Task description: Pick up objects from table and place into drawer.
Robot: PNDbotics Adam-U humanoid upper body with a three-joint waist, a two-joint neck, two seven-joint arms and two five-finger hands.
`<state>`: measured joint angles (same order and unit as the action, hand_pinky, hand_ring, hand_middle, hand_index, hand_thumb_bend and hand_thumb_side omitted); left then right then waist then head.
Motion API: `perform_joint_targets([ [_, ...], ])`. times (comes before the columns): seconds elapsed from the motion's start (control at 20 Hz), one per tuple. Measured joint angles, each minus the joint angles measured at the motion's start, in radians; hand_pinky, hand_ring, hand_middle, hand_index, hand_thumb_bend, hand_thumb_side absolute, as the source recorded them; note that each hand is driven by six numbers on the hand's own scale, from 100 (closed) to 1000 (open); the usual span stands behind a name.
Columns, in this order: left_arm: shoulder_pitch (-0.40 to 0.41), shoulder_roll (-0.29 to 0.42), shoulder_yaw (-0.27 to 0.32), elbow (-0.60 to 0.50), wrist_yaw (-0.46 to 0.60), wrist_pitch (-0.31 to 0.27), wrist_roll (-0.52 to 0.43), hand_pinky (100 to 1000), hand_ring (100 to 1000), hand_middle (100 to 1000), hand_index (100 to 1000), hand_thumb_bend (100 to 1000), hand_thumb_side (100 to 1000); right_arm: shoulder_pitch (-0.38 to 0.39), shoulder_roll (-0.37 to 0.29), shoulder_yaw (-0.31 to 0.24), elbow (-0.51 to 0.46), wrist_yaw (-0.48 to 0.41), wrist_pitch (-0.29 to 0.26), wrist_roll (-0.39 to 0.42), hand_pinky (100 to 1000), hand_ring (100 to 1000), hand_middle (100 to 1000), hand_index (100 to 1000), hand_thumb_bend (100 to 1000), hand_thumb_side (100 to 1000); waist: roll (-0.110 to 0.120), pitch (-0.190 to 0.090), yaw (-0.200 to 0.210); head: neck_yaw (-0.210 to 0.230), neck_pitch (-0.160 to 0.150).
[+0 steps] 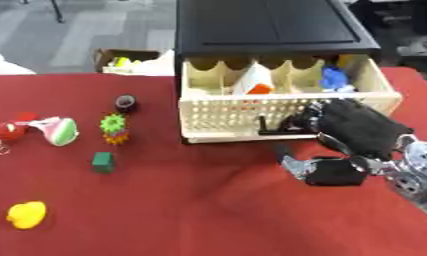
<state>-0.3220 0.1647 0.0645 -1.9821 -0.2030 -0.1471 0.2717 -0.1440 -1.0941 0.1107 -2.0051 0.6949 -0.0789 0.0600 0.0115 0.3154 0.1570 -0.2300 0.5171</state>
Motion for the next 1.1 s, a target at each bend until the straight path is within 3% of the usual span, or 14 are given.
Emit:
perform_joint_targets([
  [1.1, 0.0, 0.0, 0.0, 0.0, 0.0, -0.002, -0.005, 657, 543, 677, 743, 100, 807, 0.03, 0.009, 0.013, -0.008, 0.025, -0.009, -0.062, 100, 100, 100, 720, 100, 1000, 0.005, -0.002, -0.006, 0.008, -0.009],
])
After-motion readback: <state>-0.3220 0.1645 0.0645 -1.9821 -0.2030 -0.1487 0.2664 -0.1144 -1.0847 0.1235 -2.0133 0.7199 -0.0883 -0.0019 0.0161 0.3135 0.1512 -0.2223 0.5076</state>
